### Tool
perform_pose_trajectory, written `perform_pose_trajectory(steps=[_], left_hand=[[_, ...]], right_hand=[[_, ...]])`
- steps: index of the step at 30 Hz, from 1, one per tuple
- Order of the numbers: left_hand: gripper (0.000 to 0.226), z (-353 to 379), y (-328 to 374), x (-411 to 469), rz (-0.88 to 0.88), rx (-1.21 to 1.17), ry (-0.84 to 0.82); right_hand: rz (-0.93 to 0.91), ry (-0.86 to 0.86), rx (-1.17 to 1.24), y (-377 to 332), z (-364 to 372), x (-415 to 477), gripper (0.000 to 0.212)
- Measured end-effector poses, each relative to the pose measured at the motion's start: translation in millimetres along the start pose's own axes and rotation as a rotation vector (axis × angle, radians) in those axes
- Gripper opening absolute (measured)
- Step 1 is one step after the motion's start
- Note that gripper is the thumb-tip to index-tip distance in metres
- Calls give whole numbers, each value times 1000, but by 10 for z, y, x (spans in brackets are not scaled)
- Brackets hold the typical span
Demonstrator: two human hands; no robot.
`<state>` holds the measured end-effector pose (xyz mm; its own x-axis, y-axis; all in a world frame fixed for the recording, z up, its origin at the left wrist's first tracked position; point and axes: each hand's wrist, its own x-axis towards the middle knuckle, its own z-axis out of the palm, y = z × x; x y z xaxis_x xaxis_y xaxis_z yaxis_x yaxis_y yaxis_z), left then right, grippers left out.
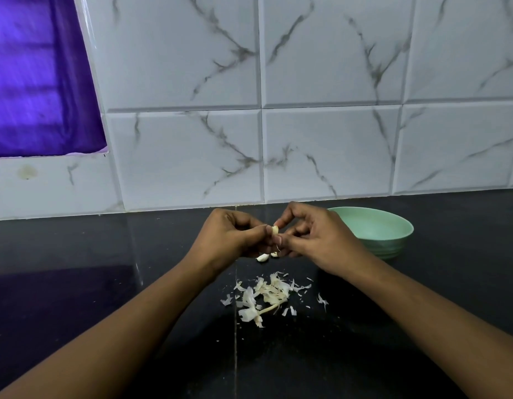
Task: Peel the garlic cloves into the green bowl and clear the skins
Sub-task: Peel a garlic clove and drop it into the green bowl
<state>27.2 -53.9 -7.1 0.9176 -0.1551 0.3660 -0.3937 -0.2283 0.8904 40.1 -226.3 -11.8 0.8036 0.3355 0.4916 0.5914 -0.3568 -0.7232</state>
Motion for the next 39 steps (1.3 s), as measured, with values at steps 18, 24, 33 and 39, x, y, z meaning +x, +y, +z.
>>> perform_pose_trajectory(steps=[18, 24, 33, 39], left_hand=[[15, 17, 64, -42, -111, -115, -19], [12, 10, 85, -50, -112, -101, -29], [6, -8, 64, -20, 21, 33, 72], [12, 1, 56, 3, 20, 11, 77]], right_hand=[[-154, 29, -142, 40, -21, 8, 17], [-188, 56, -173, 68, -41, 25, 22], [-282, 155, -201, 110, -54, 47, 10], [-391, 197, -307, 99, -37, 28, 10]])
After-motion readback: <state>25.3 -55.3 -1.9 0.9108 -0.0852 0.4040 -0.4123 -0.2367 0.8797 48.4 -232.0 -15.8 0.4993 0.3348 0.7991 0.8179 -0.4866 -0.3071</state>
